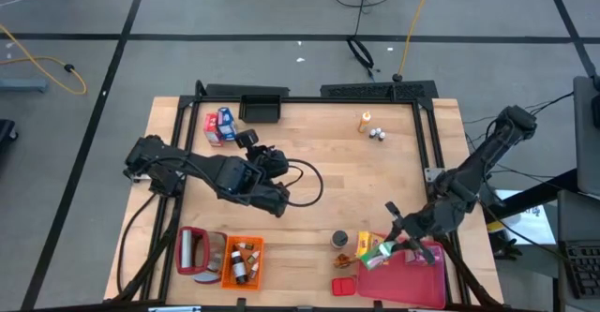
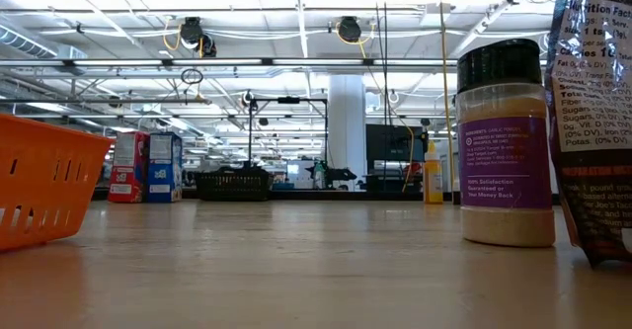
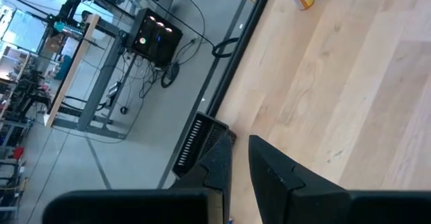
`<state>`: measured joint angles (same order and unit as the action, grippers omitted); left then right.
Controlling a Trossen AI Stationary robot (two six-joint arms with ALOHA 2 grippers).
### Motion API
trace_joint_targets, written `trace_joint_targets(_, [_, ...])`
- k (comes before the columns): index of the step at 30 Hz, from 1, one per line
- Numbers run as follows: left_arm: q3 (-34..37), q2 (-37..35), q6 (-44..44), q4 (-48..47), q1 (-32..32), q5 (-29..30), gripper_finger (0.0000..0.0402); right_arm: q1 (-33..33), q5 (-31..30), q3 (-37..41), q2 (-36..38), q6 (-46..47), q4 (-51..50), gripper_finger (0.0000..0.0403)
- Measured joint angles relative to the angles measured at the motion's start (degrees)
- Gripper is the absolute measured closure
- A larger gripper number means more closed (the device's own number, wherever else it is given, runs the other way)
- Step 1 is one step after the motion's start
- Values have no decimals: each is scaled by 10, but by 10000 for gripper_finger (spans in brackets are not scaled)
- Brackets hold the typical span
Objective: Pick & Place Kitchen Items
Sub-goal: Put the green cereal box into the red bin
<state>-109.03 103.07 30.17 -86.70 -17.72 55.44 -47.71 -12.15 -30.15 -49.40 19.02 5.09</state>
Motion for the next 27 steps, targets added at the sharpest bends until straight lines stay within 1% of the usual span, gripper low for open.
trace_joint_targets(7, [0, 0, 2, 0, 0, 0, 350, -30, -44, 48, 0, 60, 22, 342])
trace_joint_targets(11, [0, 0, 2, 3, 0, 0, 350, -31, -42, 80, 1, 63, 72, 342])
trace_joint_targets(16, [0, 0, -6, 15, 0, 0, 350, -30, -43, 118, 6, 101, 78, 340])
trace_joint_targets(20, [0, 0, -16, 29, 0, 0, 350, -30, -44, 146, 17, 109, 124, 339])
trace_joint_targets(25, [0, 0, -28, 38, 0, 0, 350, -30, -45, 171, 41, 114, 156, 316])
trace_joint_targets(27, [0, 0, -31, 39, 0, 0, 350, -29, -60, 180, 46, 118, 157, 301])
